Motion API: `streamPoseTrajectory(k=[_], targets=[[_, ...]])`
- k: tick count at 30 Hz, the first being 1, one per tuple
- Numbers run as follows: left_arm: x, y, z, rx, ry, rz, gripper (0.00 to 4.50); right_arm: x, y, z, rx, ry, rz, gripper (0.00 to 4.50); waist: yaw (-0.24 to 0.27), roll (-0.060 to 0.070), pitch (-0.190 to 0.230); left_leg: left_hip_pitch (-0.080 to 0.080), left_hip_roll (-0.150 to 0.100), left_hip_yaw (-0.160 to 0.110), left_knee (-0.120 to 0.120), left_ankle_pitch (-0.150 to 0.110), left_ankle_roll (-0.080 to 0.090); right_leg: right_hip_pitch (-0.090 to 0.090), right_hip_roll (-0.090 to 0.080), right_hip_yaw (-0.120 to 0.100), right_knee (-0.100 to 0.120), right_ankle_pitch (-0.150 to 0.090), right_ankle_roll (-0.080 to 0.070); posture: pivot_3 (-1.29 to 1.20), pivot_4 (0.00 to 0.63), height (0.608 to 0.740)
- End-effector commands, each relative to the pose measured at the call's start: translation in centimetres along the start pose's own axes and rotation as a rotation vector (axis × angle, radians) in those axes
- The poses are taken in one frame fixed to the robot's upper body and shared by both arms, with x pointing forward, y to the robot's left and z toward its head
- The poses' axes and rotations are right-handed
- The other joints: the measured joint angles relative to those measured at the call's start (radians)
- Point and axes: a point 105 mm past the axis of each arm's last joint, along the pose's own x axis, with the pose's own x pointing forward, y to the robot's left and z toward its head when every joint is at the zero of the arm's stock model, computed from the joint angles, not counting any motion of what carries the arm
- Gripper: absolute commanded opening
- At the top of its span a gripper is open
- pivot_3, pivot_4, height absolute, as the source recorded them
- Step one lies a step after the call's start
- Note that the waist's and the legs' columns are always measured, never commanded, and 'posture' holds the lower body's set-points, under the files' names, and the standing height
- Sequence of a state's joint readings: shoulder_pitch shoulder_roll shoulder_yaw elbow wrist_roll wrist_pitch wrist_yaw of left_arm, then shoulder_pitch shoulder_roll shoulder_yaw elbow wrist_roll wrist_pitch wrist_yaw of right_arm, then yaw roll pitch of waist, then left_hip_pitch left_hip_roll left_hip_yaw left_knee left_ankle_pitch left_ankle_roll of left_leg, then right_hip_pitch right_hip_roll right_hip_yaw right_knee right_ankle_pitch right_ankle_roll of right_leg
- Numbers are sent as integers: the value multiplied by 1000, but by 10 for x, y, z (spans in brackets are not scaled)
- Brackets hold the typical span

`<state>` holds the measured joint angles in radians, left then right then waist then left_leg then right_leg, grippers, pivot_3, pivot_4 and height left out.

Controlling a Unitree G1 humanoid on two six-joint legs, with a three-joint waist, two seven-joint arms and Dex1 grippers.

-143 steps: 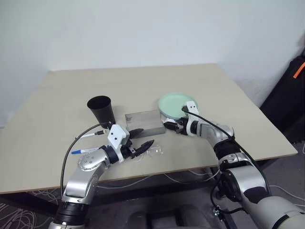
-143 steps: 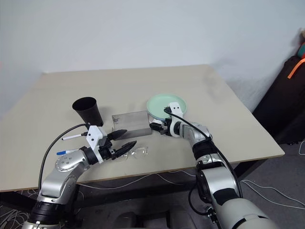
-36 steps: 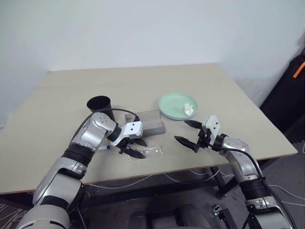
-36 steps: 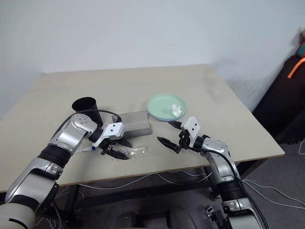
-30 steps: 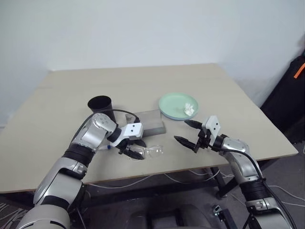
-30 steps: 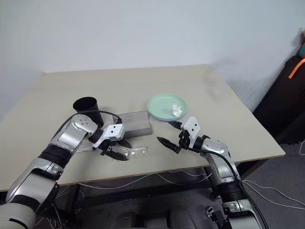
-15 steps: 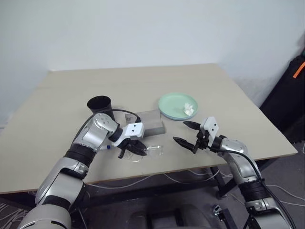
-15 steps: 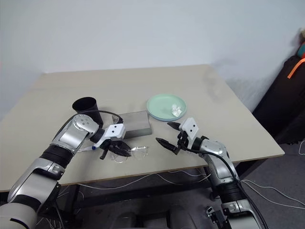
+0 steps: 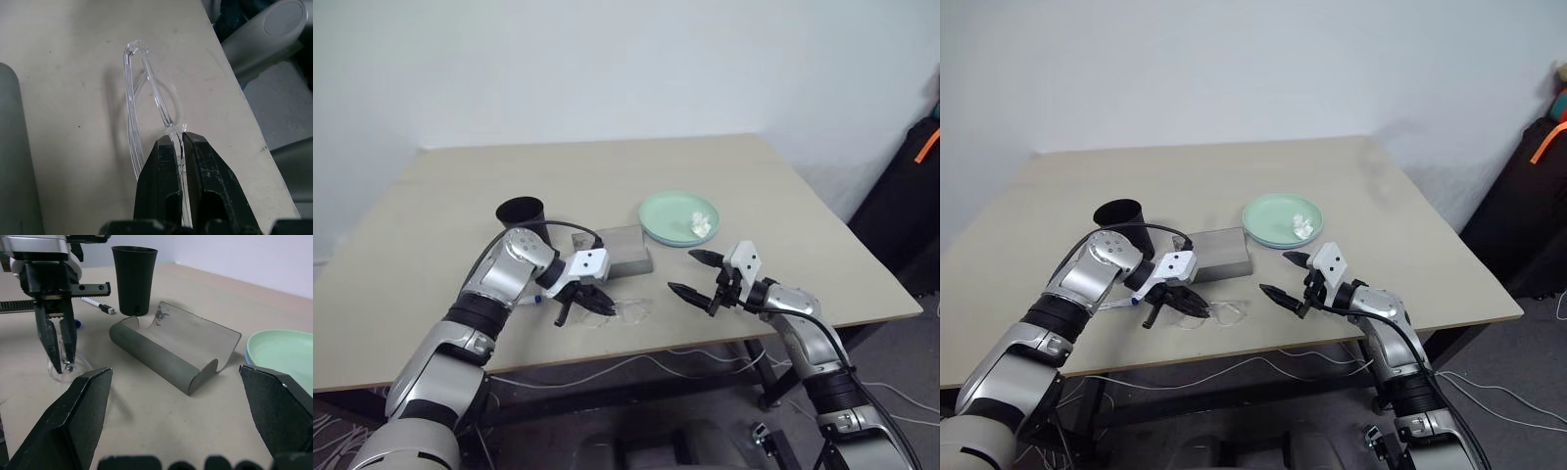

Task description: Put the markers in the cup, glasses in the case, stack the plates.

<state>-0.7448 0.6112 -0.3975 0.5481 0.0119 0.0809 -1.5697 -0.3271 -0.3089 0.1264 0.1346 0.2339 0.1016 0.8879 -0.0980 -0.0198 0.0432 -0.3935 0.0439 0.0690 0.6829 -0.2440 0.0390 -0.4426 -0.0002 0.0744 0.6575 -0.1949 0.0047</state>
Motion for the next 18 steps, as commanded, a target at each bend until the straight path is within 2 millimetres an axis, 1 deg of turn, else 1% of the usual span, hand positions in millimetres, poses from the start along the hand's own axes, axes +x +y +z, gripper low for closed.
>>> streamPoseTrajectory(k=[1, 8, 11, 12, 15, 18], targets=[[-25, 17, 19, 25, -51, 100, 17, 2, 0, 25, -56, -69, 44, 4500, 0, 0, 0, 0, 0, 0, 0, 0, 0, 0, 0, 0, 0, 0, 0, 0, 0, 740], [-44, 25, 41, 32, -140, 149, 17, 5, 1, 23, -58, -61, 62, 4500, 0, -1, 0, -2, 0, 0, -1, 0, 0, -1, 0, 0, -2, -1, 1, 0, 0, 740], [-52, 33, 47, 56, -156, 205, 17, 6, 2, 23, -59, -61, 73, 4500, 0, -1, 1, -2, 0, 0, -1, 0, 0, -1, 0, 0, -2, -1, 1, 0, 0, 740], [-56, 38, 49, 71, -163, 242, 17, 7, 2, 23, -60, -61, 74, 4500, 0, -1, 1, -2, 0, 0, -1, 0, 0, -1, 0, 0, -2, -1, 1, 0, 0, 740], [-68, 64, 50, 109, -133, 410, 17, 9, 3, 24, -62, -61, 83, 4500, 0, -1, 1, -1, 0, 0, -1, 0, 0, -1, 0, 0, -1, -1, 1, 0, 0, 740], [-72, 78, 50, 145, -108, 502, 17, 10, 3, 25, -64, -61, 89, 4500, 0, -1, 1, -1, -1, 0, 0, 0, 0, -1, 0, 0, -1, 0, 1, 0, 0, 740]])
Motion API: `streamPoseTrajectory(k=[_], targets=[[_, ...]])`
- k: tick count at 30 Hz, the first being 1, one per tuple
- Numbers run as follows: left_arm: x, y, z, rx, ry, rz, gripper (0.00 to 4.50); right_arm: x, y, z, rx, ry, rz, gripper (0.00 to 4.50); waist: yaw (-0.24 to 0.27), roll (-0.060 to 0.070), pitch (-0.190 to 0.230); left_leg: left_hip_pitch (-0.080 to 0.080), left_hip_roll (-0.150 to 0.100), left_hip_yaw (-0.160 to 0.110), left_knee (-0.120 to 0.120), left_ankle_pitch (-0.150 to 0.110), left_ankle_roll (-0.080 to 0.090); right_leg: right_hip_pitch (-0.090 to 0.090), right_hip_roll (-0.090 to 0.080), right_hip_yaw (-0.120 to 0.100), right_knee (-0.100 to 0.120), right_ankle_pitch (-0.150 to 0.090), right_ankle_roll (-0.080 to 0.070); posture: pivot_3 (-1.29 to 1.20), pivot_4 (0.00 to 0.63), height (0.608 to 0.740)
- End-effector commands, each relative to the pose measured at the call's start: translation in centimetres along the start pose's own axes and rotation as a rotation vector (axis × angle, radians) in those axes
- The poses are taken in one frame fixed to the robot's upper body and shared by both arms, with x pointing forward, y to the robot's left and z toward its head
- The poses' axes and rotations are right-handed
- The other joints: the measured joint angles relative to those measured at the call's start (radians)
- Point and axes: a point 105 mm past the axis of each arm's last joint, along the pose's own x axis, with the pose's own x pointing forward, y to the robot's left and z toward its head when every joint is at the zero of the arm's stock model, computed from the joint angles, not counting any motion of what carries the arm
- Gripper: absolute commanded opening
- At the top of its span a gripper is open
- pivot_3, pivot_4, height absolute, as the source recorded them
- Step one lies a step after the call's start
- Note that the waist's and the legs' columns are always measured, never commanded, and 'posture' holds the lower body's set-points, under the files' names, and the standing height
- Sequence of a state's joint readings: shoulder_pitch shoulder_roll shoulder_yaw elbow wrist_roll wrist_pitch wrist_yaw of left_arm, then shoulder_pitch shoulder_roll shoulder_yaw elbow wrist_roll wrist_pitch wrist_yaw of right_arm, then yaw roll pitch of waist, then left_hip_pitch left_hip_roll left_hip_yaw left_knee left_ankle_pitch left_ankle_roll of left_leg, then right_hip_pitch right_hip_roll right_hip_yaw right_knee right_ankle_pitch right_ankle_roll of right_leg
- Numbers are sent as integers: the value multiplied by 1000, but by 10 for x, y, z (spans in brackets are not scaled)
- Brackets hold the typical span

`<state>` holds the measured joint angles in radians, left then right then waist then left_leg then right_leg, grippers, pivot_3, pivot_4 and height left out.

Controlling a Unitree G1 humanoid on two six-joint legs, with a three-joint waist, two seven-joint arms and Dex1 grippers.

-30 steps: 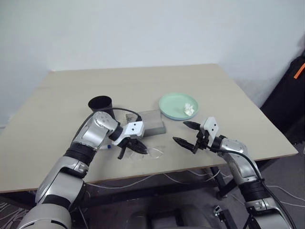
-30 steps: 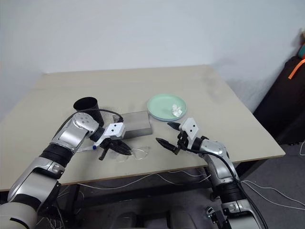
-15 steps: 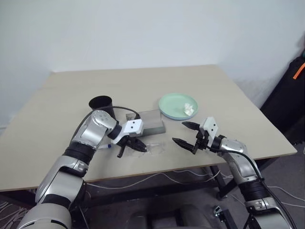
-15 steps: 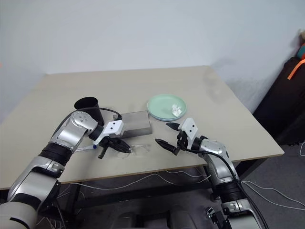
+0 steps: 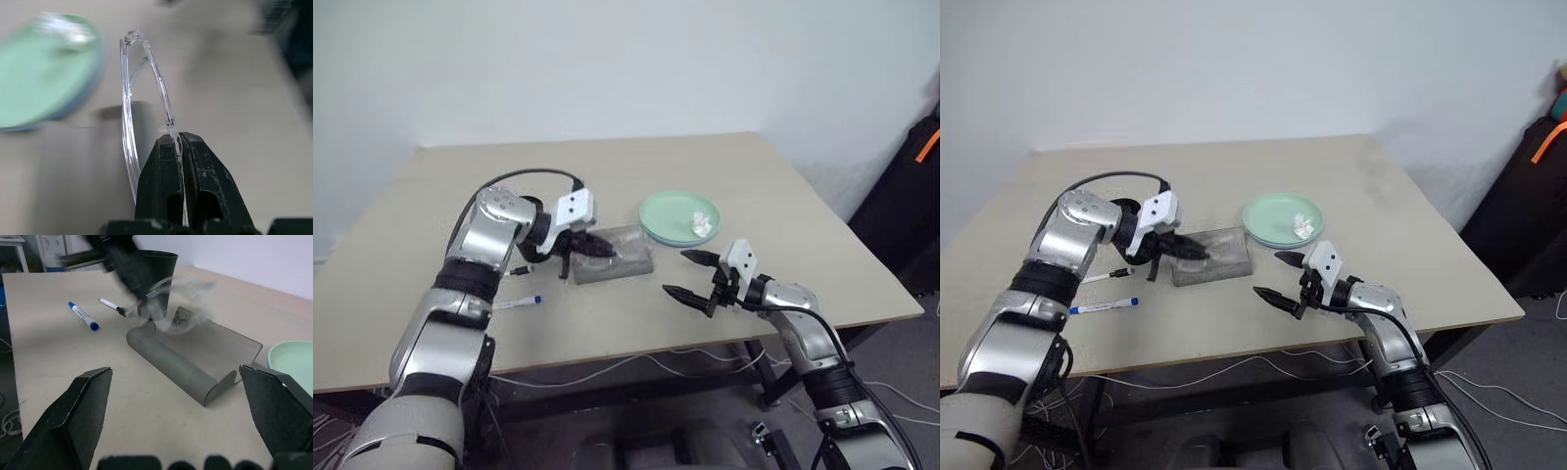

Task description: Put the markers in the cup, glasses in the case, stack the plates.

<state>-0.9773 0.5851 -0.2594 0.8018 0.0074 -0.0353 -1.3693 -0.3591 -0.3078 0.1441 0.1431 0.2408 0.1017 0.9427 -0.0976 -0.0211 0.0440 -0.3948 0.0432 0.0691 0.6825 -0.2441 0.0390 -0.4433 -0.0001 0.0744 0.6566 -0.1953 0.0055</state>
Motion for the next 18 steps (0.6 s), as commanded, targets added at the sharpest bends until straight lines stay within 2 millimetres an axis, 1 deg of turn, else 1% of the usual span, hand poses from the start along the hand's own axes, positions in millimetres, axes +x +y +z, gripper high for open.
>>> streamPoseTrajectory(k=[1, 3, 7, 12, 15, 18], targets=[[-3, 23, 8, 94, 10, 137, 17, 5, -3, 18, -51, -49, 15, 4500, 0, 0, 0, 0, 0, 0, 0, 0, 0, 0, 0, 0, 0, 0, 0, 0, 0, 740], [1, 27, 3, 138, 45, 165, 17, 7, -2, 18, -52, -51, 18, 4500, 0, 0, 0, 0, 0, 0, -1, 0, 0, 0, 0, 0, 0, 0, 0, 0, 0, 740], [14, 26, -4, 122, 60, 159, 17, 9, -1, 18, -52, -52, 16, 4500, 0, -1, 0, 0, 0, 1, -1, 0, 0, -1, 0, 0, -1, 0, 0, 0, 0, 740], [29, 17, -15, 104, 90, 120, 17, 8, 1, 17, -52, -50, 7, 4500, 0, -3, 2, -1, 0, 1, -1, 0, 0, -1, 0, 0, -1, 0, 0, 0, 0, 740], [34, 14, -21, 83, 113, 108, 17, 7, 1, 16, -52, -50, 0, 4500, 0, -3, 2, -1, 0, 1, -1, 0, 0, -1, 0, 0, -1, 0, 0, 0, 0, 740], [38, 6, -31, 50, 151, 64, 17, 7, 1, 17, -53, -51, -8, 4500, 0, -3, 2, -1, 0, 1, -1, 0, 0, -1, 0, 0, -1, 0, 0, 0, 0, 740]])
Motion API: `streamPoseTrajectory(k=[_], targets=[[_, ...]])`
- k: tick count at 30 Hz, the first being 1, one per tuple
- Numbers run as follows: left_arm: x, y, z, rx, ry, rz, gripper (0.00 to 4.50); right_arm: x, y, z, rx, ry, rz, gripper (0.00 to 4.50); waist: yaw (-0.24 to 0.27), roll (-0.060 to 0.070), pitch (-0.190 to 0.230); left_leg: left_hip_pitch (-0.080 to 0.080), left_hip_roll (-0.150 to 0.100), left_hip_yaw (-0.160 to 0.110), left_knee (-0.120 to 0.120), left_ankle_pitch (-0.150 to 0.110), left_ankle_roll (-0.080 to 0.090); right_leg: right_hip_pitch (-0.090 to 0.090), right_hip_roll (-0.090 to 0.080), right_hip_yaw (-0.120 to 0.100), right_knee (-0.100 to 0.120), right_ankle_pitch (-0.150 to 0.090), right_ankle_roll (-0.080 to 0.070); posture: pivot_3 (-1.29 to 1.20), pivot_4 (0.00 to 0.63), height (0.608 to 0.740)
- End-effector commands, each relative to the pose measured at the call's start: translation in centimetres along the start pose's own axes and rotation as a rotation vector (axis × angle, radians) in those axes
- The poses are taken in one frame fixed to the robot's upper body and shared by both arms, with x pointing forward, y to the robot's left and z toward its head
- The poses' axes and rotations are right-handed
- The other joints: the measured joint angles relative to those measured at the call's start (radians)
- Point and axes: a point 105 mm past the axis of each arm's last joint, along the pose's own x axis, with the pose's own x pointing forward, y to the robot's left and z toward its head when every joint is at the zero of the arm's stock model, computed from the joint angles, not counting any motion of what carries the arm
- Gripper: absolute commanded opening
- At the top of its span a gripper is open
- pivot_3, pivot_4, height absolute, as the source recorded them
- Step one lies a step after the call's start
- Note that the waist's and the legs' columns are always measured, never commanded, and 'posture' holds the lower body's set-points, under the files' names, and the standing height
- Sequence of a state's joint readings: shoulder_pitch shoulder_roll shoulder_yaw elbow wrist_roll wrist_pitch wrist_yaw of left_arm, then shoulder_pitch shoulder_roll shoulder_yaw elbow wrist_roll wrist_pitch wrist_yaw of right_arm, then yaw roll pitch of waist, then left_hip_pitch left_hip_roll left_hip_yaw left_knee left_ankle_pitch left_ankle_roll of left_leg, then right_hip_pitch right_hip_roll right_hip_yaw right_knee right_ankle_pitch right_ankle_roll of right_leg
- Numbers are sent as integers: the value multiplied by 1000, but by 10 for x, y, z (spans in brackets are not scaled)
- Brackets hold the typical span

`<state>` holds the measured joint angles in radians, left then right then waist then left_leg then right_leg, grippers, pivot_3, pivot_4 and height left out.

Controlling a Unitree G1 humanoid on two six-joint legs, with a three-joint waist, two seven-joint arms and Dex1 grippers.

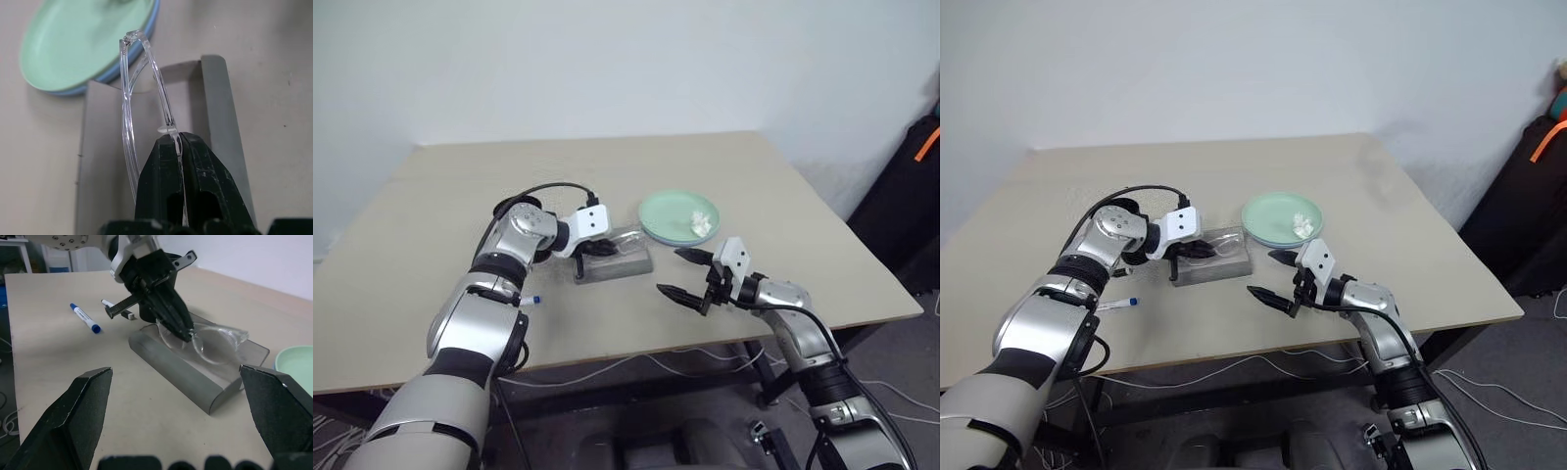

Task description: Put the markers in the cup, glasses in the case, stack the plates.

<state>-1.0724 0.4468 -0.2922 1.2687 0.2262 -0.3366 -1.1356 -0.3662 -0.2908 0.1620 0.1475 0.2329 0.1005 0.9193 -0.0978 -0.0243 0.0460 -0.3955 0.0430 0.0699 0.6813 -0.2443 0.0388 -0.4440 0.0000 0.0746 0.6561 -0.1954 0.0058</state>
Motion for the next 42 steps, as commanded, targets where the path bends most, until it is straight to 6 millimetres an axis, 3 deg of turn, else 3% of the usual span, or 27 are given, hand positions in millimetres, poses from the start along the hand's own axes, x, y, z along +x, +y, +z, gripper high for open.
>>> streamPoseTrajectory(k=[1, 16, 23, 26, 33, 42], targets=[[-2, 5, 8, 24, 17, -16, 17, 0, -1, 16, -54, -48, -7, 4500, 0, 0, 0, 0, 0, 0, 0, 0, 0, 0, 0, 0, 0, 0, 0, 0, 0, 740], [-14, -31, 2, -265, 0, -371, 17, 0, -1, 16, -55, -48, -26, 4500, -2, -1, 0, 0, 0, -1, 0, 0, 0, 0, 0, 0, 0, 0, 0, 0, 0, 740], [-14, -28, -1, -245, -7, -329, 17, 2, 0, 16, -54, -50, -18, 4500, -2, -1, 0, 0, 0, -1, 0, 0, 0, 0, 0, 0, 0, 0, 0, 0, 0, 740], [-14, -26, -1, -243, -15, -309, 667, 4, 0, 16, -53, -49, -14, 4500, -1, -1, 0, 0, 0, -1, 0, 0, 0, 0, 0, 0, 0, 0, 0, 0, 0, 740], [-12, -14, 3, -195, -36, -201, 3030, 5, 1, 16, -52, -48, -8, 4500, 0, -2, 1, 0, 0, -1, 0, 0, 0, 0, 0, 0, 0, 0, 0, 0, 0, 740], [-12, 14, 19, -147, -93, 0, 3030, 5, 2, 13, -47, -46, -6, 4500, 0, -2, 1, 0, 0, -1, 0, 0, 0, 0, 0, 0, 0, 0, 0, 0, 0, 740]])
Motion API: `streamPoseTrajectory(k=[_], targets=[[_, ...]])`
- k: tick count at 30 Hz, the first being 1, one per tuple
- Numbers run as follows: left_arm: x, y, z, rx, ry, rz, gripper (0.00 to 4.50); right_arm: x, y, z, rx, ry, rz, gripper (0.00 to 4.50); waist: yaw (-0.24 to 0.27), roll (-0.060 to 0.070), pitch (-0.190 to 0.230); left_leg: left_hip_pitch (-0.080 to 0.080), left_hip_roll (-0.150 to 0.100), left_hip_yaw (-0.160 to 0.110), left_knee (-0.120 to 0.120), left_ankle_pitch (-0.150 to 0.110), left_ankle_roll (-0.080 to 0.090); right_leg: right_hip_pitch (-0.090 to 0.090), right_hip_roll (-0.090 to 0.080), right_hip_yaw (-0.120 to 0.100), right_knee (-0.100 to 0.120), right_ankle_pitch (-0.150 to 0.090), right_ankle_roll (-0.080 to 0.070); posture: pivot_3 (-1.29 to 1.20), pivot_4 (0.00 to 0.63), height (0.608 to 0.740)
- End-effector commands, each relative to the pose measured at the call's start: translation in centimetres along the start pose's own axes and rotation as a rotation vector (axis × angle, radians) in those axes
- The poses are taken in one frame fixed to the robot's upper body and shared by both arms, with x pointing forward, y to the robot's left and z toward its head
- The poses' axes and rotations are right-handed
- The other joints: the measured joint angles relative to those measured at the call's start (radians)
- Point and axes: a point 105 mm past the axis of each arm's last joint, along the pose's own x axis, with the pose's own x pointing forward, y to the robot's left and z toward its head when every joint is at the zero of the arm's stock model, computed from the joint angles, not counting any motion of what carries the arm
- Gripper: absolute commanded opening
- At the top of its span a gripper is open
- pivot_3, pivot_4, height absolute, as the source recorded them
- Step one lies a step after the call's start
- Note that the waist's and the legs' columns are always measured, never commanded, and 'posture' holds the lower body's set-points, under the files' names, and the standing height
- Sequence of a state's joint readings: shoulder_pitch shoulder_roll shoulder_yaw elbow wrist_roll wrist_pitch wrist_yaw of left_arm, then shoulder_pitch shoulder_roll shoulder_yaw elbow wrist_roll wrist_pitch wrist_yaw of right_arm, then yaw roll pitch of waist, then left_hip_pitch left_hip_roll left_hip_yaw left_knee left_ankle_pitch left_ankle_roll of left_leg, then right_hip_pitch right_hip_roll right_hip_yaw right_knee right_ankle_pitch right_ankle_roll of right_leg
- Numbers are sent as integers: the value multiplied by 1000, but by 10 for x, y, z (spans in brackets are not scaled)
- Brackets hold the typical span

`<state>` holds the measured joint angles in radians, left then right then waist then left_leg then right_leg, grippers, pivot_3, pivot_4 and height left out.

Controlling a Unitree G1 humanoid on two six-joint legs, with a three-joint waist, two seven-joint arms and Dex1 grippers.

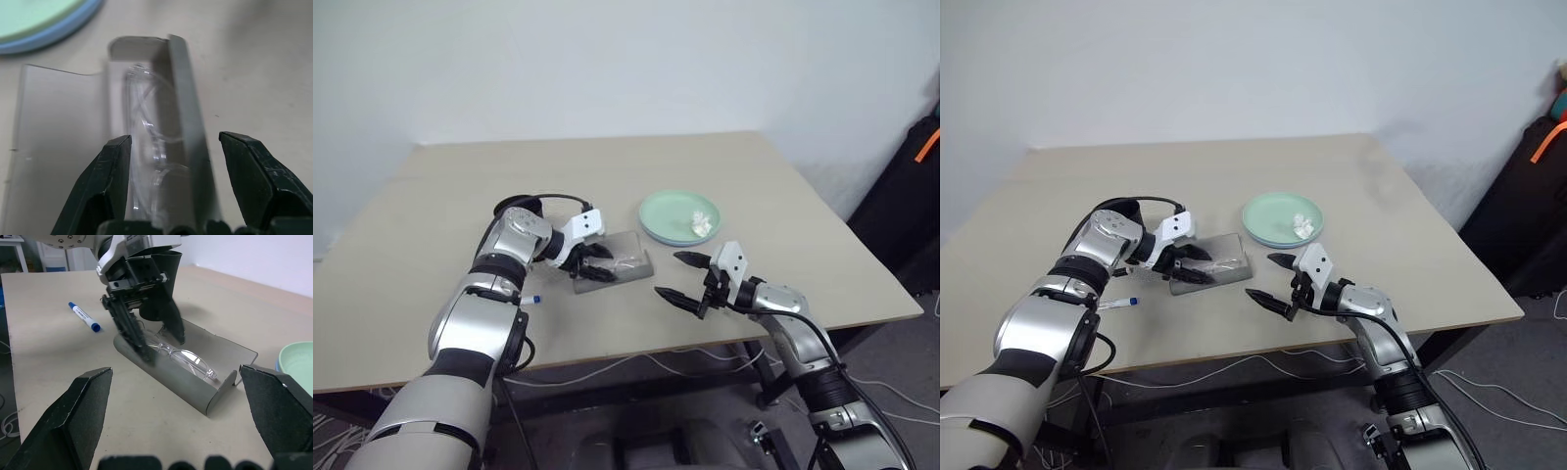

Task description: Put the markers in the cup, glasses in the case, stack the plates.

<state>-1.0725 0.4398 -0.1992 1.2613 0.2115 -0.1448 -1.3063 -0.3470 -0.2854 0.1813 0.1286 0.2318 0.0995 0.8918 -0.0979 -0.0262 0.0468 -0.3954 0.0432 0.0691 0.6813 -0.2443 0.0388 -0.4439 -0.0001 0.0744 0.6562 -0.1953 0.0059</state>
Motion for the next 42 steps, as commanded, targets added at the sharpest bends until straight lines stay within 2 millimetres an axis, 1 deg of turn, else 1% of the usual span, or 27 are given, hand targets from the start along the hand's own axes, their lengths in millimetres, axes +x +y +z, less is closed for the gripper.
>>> streamPoseTrajectory(k=[1, 3, 4, 5, 7, 9, 11, 12, 13, 16, 20, 26, 28, 30, 33, 36, 38, 42], targets=[[-10, 23, 30, 92, -80, 163, 3030, 3, -3, 15, -50, -46, 1, 4500, 0, 0, 0, 0, 0, 0, 0, 0, 0, 0, 0, 0, 0, 0, 0, 0, 0, 740], [-13, 36, 32, 108, -75, 284, 3030, 3, -3, 15, -51, -46, 1, 4500, 0, 0, 0, 0, 0, 0, 0, 0, 0, 0, 0, 0, 0, 0, 0, 0, 0, 740], [-14, 40, 32, 107, -74, 321, 2678, 3, -3, 16, -51, -46, 1, 4500, 0, 0, 0, 0, 0, 0, 0, 0, 0, 0, 0, 0, 0, 0, 0, 0, 0, 740], [-16, 45, 33, 117, -77, 369, 2515, 3, -3, 16, -52, -47, 2, 4500, 0, 0, 0, 0, 0, 0, 0, 0, 0, 0, 0, 0, 0, 0, 0, 0, 0, 740], [-19, 50, 35, 133, -81, 429, 1927, 4, -2, 16, -53, -48, 3, 4500, 0, 0, 0, 0, 0, 0, 0, 0, 0, 0, 0, 0, 0, 1, 1, 0, 0, 740], [-20, 54, 36, 145, -77, 469, 1217, 4, -3, 16, -53, -49, 4, 4500, 0, 0, 0, 0, 0, 0, 0, 0, 0, 0, 0, 0, 0, 1, 1, 0, 0, 740], [-22, 61, 33, 169, -26, 542, 461, 4, -3, 16, -53, -48, 5, 4500, 0, 0, 0, 0, 0, 0, 0, 0, 0, 0, 0, 0, 0, 1, 1, 0, 0, 740], [-23, 65, 32, 188, 0, 581, 196, 4, -3, 16, -54, -48, 5, 4500, 0, 0, 0, 0, 0, 0, 0, 0, 0, 0, 0, 0, 0, 1, 1, 0, 0, 740], [-25, 69, 30, 215, 35, 626, 41, 5, -2, 16, -54, -48, 6, 4500, 0, 0, 0, 0, 0, 0, 0, 0, 0, 0, 0, 0, 0, 1, 2, 0, 0, 740], [-26, 74, 22, 302, 147, 692, 41, 5, -2, 16, -56, -49, 8, 4500, 0, 0, 0, 0, 0, 0, 0, 0, 0, 0, 0, 0, 0, 1, 2, 0, 0, 740], [-21, 74, 10, 397, 273, 701, 41, 5, -2, 17, -58, -48, 8, 4500, 0, -1, 0, 0, 0, 0, 0, 0, 0, 0, 0, 0, 0, 2, 3, 0, 0, 740], [-17, 74, 0, 496, 393, 718, 41, 6, -2, 17, -58, -49, 8, 4500, 0, -1, 0, 0, 0, 1, -1, 0, -1, 0, 0, -1, 0, 2, 3, 0, 0, 740], [-16, 73, -5, 554, 445, 710, 41, 6, -1, 17, -58, -49, 7, 4500, 0, -1, 0, 0, 0, 1, -1, 0, -1, 0, 0, -1, 0, 1, 3, 0, 0, 740], [-15, 72, -10, 575, 471, 696, 41, 6, -1, 16, -57, -49, 6, 4500, 0, -1, 0, 0, 0, 1, -1, 0, -1, 0, 0, -1, 0, 1, 3, 0, 0, 740], [-11, 67, -16, 535, 468, 653, 41, 6, 0, 16, -56, -49, 3, 4500, 0, -1, 0, 0, 0, 1, -1, 0, -1, -1, 0, -1, 0, 1, 2, 0, 0, 740], [-4, 60, -15, 349, 358, 597, 41, 4, 0, 16, -56, -47, 0, 4500, 0, -1, 0, 0, 0, 1, -2, -1, -1, -1, 0, -1, -1, 1, 2, 0, 0, 740], [-2, 55, -15, 270, 315, 547, 41, 4, 0, 16, -56, -45, 0, 4500, 0, -1, 0, 0, 0, 1, -2, 0, -1, -1, -1, -1, -1, 0, 1, 0, 0, 740], [1, 44, -24, 269, 325, 435, 41, 5, 0, 16, -56, -45, 5, 4500, 0, -1, 0, 0, -1, 1, -2, 0, -1, -1, -1, -1, -1, 0, 1, 0, 0, 740]])
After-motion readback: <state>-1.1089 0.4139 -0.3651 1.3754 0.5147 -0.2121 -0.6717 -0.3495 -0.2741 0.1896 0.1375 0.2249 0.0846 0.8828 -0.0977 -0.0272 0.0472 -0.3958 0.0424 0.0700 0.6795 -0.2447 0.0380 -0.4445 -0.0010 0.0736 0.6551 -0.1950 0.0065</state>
